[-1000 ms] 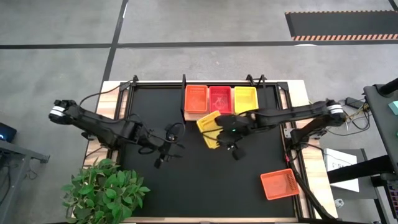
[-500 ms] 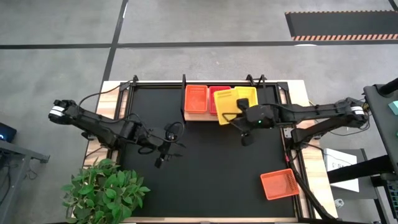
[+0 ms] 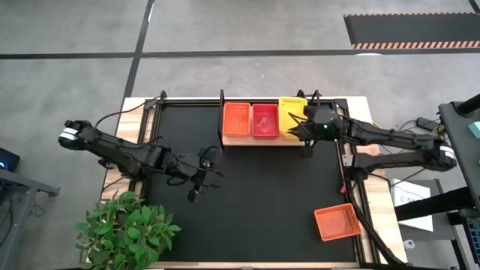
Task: Stack baskets on shelf by color
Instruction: Stack the yellow basket on top of the yellow basket on the shelf
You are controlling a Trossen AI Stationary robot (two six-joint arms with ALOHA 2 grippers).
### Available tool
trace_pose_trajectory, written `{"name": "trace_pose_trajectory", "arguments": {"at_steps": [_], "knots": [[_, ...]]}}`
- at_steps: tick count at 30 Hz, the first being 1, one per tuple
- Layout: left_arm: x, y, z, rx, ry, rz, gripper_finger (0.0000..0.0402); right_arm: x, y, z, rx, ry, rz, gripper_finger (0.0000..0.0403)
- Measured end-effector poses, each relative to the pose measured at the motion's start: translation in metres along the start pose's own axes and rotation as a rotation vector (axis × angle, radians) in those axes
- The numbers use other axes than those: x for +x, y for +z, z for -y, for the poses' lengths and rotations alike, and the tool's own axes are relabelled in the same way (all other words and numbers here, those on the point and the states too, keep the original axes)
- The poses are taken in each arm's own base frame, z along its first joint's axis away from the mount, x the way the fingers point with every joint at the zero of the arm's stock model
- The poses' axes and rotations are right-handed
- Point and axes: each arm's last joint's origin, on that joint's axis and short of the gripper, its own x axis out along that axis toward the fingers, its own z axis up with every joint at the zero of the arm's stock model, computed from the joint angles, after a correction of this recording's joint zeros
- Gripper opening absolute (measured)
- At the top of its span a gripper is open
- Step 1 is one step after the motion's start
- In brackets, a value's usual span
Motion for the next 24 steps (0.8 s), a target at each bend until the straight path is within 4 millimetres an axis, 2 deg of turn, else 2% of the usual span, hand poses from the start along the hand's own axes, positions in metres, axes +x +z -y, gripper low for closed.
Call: {"name": "trace_pose_trajectory", "arguments": {"at_steps": [3,7,16,24], "knots": [[0.0,0.0,0.0,-0.002,0.009,-0.003,0.016,0.007,-0.016,0.004,0.006,-0.018,-0.062,0.0008],[0.0,0.0,-0.001,-0.003,0.026,-0.006,0.016,0.011,-0.026,0.009,0.018,-0.035,-0.1,0.0009],[-0.003,0.0,-0.002,-0.005,0.058,-0.005,0.016,0.017,-0.03,0.011,0.025,0.007,-0.11,0.0011],[-0.004,0.0,-0.003,-0.004,0.067,-0.005,0.016,0.023,-0.033,0.012,0.055,0.007,-0.141,0.0053]]}}
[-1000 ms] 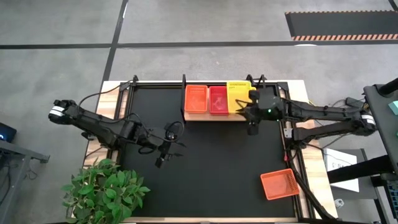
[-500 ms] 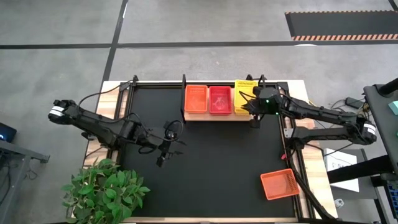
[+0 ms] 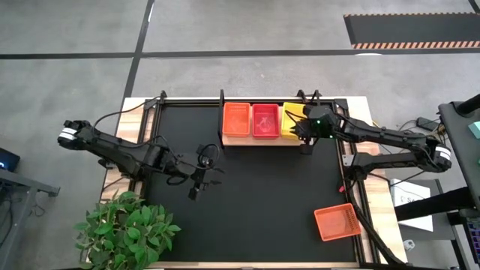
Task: Stack baskets on shelf by color
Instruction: Stack the yellow basket on top of the yellow basket on the shelf
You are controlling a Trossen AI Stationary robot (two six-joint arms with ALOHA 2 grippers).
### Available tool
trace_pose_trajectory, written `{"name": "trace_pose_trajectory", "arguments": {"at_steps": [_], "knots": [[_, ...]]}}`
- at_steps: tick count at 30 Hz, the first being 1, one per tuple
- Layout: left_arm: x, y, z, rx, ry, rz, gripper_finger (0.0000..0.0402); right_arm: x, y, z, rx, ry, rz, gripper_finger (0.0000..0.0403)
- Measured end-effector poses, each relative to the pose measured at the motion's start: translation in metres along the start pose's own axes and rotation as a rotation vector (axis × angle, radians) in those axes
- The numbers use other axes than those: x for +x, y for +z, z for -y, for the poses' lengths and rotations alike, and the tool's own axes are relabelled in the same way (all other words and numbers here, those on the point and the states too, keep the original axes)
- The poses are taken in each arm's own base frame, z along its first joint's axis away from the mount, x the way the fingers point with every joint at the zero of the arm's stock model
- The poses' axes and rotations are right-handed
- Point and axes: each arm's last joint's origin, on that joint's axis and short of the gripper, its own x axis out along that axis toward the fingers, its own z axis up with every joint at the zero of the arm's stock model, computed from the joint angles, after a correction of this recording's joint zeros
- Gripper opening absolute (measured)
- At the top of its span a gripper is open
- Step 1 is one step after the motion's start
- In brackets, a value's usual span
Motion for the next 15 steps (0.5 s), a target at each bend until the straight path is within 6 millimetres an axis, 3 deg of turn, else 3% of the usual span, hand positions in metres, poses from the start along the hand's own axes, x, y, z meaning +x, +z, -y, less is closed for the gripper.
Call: {"name": "trace_pose_trajectory", "arguments": {"at_steps": [8,15], "knots": [[0.004,-0.01,0.004,-0.021,-0.023,-0.024,0.016,-0.01,0.009,0.006,0.092,-0.031,-0.014,0.0081],[-0.003,-0.021,0.006,-0.056,-0.022,0.026,0.016,-0.023,0.023,0.01,0.187,-0.007,-0.023,0.0078]]}}
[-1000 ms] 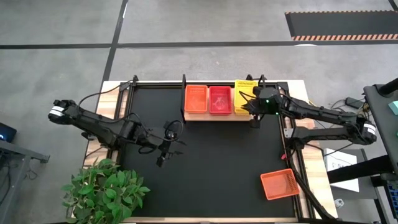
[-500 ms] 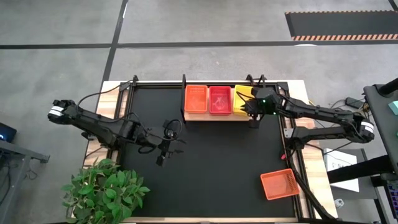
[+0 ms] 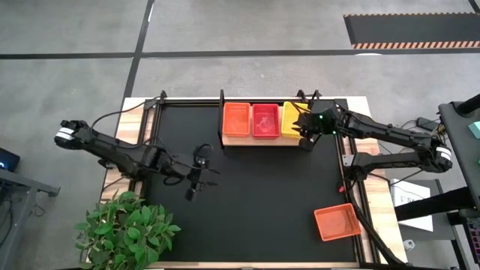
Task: Stack baskets on shelf by color
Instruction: Stack the yellow basket on top of the yellow basket on the shelf
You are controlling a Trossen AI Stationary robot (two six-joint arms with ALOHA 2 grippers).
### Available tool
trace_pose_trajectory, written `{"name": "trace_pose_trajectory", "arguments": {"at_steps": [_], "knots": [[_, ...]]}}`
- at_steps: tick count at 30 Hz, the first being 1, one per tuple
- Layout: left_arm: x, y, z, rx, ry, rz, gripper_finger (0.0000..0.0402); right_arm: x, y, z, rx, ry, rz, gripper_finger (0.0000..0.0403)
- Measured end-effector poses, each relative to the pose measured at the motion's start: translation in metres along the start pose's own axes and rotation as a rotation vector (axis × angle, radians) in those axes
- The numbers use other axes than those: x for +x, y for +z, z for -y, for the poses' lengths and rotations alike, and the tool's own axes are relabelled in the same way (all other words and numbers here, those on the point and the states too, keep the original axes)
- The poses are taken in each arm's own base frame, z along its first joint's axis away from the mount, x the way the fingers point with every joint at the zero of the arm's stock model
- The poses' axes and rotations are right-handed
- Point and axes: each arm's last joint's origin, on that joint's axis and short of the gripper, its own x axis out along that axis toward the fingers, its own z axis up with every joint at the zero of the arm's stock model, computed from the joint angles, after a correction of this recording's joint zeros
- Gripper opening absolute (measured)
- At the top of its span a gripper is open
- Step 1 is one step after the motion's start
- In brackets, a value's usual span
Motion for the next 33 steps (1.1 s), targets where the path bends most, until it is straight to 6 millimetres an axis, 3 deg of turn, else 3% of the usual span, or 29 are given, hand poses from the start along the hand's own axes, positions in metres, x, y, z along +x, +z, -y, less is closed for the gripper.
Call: {"name": "trace_pose_trajectory", "arguments": {"at_steps": [12,17,24,33], "knots": [[-0.008,-0.015,-0.001,0.004,0.108,0.09,0.016,0.01,0.031,-0.015,0.005,0.061,0.075,0.0035],[-0.01,-0.015,-0.003,0.002,0.142,0.091,0.016,0.026,0.038,-0.018,-0.055,0.1,-0.037,0.0011],[-0.009,-0.015,-0.002,-0.024,0.136,0.089,0.016,0.044,0.045,-0.018,-0.058,0.136,-0.182,0.0009],[-0.009,-0.016,-0.002,-0.022,0.135,0.088,0.016,0.048,0.047,-0.017,-0.063,0.151,-0.257,0.0008]]}}
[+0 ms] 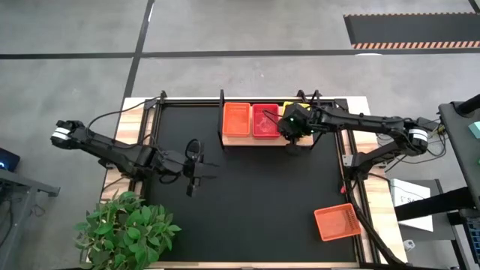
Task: Stack baskets on shelf by color
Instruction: Stack the yellow basket on top of the yellow basket on the shelf
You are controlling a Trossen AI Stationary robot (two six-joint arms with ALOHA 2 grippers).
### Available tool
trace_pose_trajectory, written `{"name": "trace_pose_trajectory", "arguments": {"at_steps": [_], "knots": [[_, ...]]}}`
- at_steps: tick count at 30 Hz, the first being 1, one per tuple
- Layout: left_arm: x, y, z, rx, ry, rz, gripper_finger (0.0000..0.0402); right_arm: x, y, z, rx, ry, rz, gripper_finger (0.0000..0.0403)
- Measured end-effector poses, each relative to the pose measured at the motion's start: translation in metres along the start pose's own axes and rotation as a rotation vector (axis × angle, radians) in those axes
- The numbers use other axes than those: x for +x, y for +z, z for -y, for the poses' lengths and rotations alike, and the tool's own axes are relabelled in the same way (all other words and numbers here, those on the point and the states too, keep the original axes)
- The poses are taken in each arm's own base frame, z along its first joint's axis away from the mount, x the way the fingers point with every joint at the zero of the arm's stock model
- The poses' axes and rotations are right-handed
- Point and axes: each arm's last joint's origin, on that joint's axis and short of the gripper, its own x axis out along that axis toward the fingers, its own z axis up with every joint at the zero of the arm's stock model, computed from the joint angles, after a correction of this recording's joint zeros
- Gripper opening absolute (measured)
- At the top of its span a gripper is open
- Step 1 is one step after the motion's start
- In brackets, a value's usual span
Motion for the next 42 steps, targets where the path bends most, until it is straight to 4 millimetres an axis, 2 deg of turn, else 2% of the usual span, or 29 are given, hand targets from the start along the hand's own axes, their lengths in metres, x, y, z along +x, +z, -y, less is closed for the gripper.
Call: {"name": "trace_pose_trajectory", "arguments": {"at_steps": [9,20,35,39,42], "knots": [[0.0,0.0,0.0,0.001,0.0,0.0,0.016,-0.003,-0.005,0.0,0.003,-0.013,-0.043,0.0008],[0.0,0.0,0.0,0.006,0.0,-0.001,0.016,-0.007,-0.023,-0.004,0.042,0.027,-0.219,0.0008],[0.0,0.0,0.0,0.023,0.002,0.0,0.016,-0.018,-0.043,0.006,0.143,-0.114,-0.427,0.0008],[0.0,0.0,0.0,0.03,0.003,0.0,0.016,-0.024,-0.037,0.008,0.177,-0.136,-0.4,0.0008],[0.0,0.0,-0.001,0.03,0.005,0.0,0.016,-0.026,-0.025,0.012,0.182,-0.156,-0.29,0.0008]]}}
